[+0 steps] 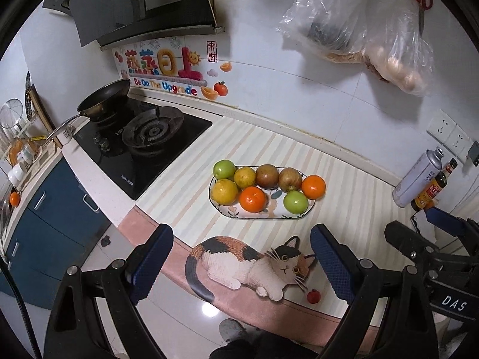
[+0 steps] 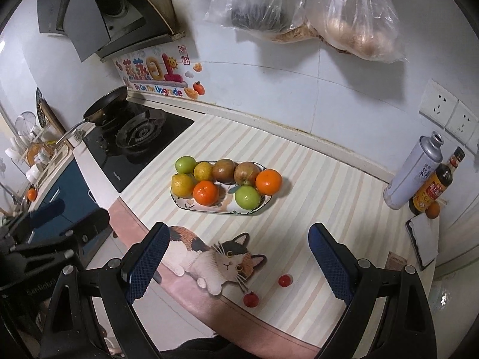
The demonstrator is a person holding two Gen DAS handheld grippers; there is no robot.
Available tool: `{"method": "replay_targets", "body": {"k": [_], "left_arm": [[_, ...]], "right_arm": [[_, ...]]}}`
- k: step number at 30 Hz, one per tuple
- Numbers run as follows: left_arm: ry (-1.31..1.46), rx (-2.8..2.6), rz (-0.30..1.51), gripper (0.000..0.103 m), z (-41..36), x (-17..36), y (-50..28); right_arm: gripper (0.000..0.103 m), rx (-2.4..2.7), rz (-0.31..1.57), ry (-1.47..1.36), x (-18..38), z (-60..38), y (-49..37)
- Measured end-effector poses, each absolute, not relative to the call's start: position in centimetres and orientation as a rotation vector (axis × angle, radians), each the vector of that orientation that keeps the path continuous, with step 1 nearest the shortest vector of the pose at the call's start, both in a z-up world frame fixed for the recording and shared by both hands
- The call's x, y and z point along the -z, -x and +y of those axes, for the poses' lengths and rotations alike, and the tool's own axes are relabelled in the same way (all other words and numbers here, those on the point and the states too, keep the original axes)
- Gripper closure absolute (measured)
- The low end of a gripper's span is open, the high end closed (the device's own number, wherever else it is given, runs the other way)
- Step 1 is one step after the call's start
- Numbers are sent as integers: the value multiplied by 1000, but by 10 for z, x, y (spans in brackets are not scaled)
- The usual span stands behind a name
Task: Organize fruits
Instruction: 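Move both open tools from the plate toward the red cherry tomatoes, then grasp a red cherry tomato with the right tool while the left tool grasps the other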
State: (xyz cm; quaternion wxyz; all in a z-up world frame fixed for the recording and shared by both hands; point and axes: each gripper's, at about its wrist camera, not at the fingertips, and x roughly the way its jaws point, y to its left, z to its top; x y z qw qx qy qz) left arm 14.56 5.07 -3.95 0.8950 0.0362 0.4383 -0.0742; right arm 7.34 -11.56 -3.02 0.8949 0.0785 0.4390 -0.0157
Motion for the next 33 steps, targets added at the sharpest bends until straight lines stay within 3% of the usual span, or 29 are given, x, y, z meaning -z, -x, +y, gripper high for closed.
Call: {"method": "replay_targets", "body": {"k": [9,17,18,20,24,33], "left_arm": [[-54,167,940,9,49,53,-141],[-114,155,1083,9,24,118,-167],[-138,152,1104,9,18,129,-168],[-185,159,1157,9,5,156,-172],[-223,188,1262,9,-15,207,-179],[-301,195,1427,9,-41,283,-181]], "right_arm": [[7,21,945,-282,52,-139,-75],[8,126,1131,-401,158,-202,-82],[11,122,1158,-428,178,-209,-84],[30,120,1202,-461,205,-217,-87],[36,108,1248,-485,256,-223,-93],[64,51,1354,-473,335,-208,-112]]}}
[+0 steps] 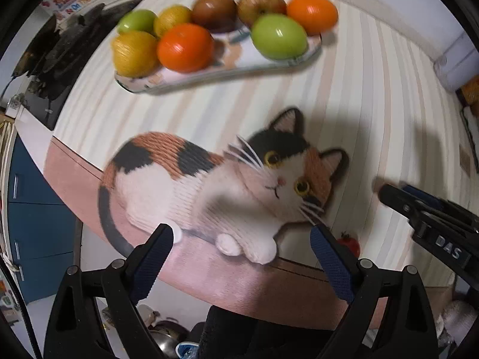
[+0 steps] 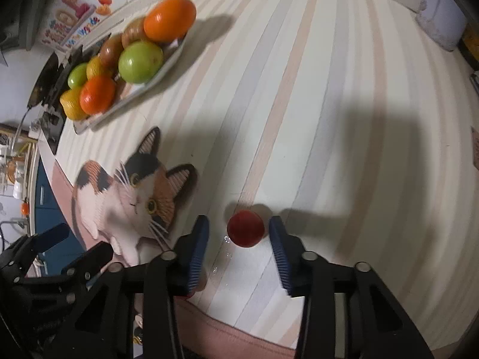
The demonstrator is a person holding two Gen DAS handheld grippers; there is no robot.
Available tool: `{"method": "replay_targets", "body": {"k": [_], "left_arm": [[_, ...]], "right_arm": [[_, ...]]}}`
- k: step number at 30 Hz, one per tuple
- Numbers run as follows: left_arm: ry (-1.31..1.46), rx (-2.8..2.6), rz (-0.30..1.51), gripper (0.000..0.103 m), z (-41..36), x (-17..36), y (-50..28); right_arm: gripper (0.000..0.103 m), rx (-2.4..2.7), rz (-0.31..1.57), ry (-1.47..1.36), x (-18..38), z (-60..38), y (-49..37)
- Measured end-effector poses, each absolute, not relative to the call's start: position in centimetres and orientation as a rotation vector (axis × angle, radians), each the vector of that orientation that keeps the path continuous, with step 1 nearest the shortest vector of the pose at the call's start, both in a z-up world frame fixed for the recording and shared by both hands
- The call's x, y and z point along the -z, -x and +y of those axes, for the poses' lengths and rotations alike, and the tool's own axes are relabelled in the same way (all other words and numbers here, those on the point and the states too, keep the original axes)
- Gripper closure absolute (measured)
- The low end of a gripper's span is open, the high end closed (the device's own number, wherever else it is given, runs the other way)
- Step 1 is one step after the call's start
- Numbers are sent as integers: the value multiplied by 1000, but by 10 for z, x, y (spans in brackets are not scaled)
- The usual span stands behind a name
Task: Organize fruits
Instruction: 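Grasp a red cherry tomato with the right tool while the left tool grasps the other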
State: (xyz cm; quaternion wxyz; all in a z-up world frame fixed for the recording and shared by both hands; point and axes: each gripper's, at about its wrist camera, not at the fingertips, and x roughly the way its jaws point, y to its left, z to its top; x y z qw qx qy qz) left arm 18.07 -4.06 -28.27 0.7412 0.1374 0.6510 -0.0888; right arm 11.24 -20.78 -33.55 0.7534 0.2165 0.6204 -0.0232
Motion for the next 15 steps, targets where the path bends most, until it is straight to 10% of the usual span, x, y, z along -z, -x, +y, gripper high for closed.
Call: {"method": "replay_targets", "body": {"k": [13,15], "left_arm": [[-306,447,1521,15,-95,301,-149],[-314,494,1534,29,-106,304,-144]], "right_arm": [[76,127,1276,-467,304,-237,-78],[76,144,1276,-466,303,-242,-74]]}}
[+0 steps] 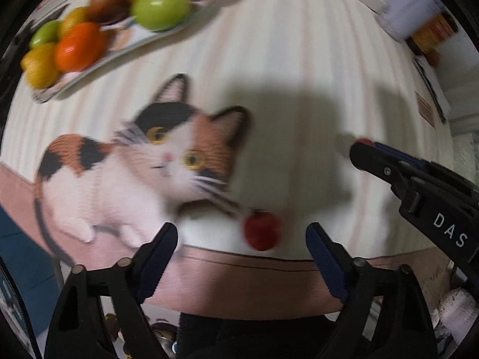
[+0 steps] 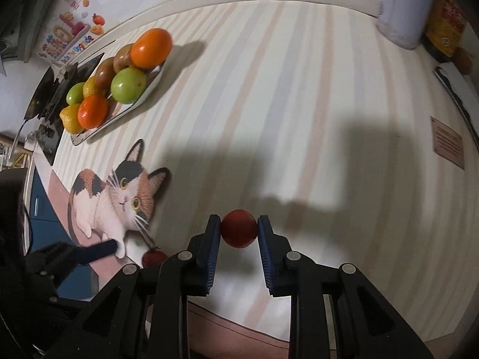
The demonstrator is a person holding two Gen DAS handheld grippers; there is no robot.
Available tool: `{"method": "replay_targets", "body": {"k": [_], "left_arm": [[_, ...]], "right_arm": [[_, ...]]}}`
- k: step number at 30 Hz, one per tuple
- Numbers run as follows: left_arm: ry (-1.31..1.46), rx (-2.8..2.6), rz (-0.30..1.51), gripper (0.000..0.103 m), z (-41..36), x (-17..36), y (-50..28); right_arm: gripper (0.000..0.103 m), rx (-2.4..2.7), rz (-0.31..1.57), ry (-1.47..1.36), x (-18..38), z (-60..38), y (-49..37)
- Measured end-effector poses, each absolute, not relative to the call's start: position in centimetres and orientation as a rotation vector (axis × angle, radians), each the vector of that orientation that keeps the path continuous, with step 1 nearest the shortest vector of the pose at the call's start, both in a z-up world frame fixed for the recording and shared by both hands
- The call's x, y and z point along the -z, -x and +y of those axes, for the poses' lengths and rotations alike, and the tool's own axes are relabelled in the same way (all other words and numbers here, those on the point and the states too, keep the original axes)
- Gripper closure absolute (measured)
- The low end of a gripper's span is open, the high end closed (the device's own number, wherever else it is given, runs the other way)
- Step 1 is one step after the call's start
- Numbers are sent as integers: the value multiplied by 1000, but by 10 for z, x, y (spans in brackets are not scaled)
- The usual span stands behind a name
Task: Organize fruits
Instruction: 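Grasp a red cherry tomato with the right tool while the left tool grasps the other, then set the tomato on the plate with the right tool while the left tool sets its tomato there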
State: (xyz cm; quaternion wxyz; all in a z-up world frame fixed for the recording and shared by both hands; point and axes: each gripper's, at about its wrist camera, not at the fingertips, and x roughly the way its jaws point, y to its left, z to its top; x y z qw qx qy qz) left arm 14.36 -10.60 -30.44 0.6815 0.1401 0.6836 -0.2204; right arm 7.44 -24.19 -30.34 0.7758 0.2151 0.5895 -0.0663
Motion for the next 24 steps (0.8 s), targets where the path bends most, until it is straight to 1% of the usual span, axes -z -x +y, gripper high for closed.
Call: {"method": "replay_targets", "body": {"k": [1,2,3,4,5,6,10,14,20,24], "left_arm": [[-328,510,1543,42,-112,307,-141],[-345,525,1554,47,-117,311,-138],[-360,537,1559,57,-122,314,-136],[-375,541,1558,64,-125,317,-134],[-389,541,1552,66,-128,319,-133],[-398,545,1545,74,-130,320,-132],[-371,555,1526,75,-126,319,-132],[-301,532,1498,75,-110,299,-150],[-102,424,1428,75,-53,245,-204],[-4,343,1371,75,-7,226,-250]], "right_arm": [[76,154,1276,-464,304,-244,-73],[75,161,1275,-466,304,-245,-70],[75,165,1275,-471,303,-247,-69],[75,168,1273,-475,302,-248,-66],[75,169,1269,-475,300,-248,-65],[75,171,1266,-472,298,-248,-64],[75,161,1247,-472,287,-245,-66],[75,122,1221,-480,274,-238,-81],[76,-7,1176,-487,255,-199,-135],[76,-100,1145,-484,250,-156,-184]]}}
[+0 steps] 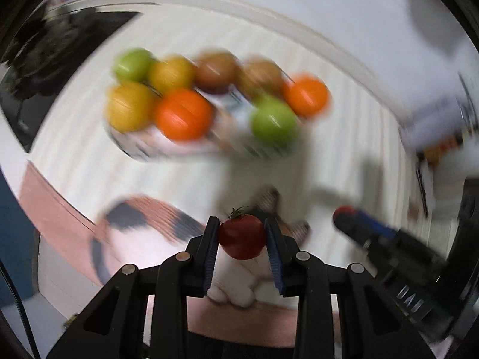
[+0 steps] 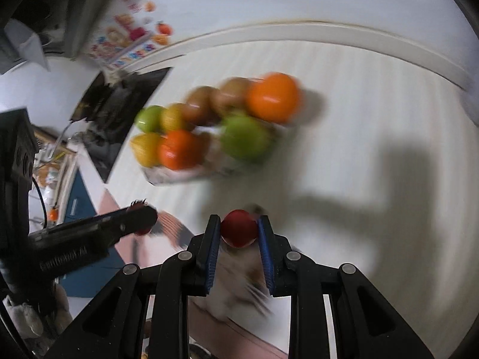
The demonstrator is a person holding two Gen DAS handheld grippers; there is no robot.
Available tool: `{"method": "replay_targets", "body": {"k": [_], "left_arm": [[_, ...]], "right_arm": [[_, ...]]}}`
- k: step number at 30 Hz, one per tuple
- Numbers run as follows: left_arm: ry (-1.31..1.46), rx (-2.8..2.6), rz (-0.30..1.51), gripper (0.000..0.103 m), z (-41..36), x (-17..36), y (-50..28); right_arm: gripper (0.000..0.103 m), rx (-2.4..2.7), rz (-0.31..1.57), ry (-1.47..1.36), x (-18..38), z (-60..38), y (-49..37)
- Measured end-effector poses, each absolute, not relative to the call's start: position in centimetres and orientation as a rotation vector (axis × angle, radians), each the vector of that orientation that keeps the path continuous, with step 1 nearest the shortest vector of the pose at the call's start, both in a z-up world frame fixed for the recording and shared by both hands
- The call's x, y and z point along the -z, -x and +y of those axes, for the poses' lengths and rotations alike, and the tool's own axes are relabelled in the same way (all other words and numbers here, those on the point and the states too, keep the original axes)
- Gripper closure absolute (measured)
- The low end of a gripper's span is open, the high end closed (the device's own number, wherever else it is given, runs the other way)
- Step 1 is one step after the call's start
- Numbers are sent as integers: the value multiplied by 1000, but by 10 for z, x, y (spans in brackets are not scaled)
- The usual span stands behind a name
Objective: Organize fruits
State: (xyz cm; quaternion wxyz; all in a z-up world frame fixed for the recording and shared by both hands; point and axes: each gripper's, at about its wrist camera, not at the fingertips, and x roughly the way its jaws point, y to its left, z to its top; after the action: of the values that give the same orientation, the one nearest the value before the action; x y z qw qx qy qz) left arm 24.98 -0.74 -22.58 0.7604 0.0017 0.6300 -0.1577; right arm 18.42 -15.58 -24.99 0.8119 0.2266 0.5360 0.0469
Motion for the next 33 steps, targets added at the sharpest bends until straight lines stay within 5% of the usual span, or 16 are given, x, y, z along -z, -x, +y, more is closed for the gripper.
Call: {"method": "replay_targets", "body": {"k": [15,17,20,26,28,33], "left_arm": [[126,211,1447,74,57,269,-361],[128,208,1456,74,59,271,-364],[123,189,1449,70,60,268,-364],[114,173,1410,39,69,257,-365],[106,168,1395,21,72,252,-361],[44,124,1351,11,75,237,-338]], "right_arm": [[73,-110,1257,-355,300,-91,-289],[46,-102,1254,-359,299,-90,-290],[30,-92,1234,-366,290,-89,-287],[16,-39,1199,-353,265,-93,-275],[12,-5,1192,-317,253,-97,-268],[9,54,1186,-248,233,-109,-248]]}}
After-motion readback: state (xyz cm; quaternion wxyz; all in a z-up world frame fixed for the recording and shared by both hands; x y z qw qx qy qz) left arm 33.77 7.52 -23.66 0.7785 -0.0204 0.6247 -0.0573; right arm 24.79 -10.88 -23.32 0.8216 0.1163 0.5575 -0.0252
